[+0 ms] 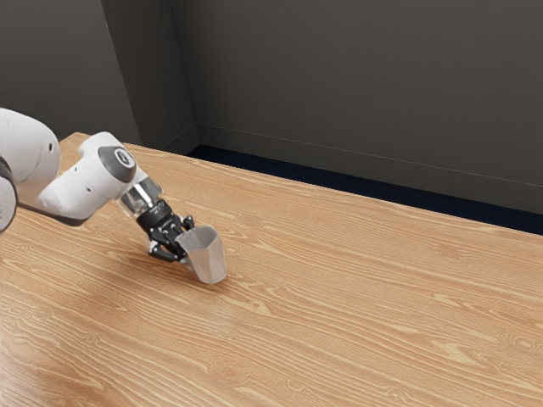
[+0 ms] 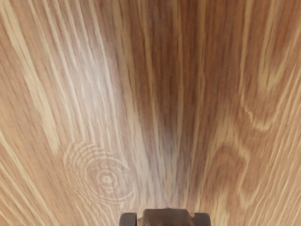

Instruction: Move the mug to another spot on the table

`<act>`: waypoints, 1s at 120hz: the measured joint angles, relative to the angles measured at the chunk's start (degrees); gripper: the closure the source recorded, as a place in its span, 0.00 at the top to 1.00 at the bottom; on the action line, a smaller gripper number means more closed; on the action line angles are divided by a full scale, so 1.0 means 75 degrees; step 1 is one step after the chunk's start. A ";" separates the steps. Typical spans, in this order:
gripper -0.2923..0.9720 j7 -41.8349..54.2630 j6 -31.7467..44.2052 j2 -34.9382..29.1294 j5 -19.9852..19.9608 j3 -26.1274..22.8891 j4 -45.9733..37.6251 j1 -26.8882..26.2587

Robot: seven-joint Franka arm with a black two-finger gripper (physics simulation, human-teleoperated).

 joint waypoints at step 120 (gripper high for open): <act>0.74 0.0151 0.1290 -0.0816 0.2771 -0.0109 0.0264 -0.0007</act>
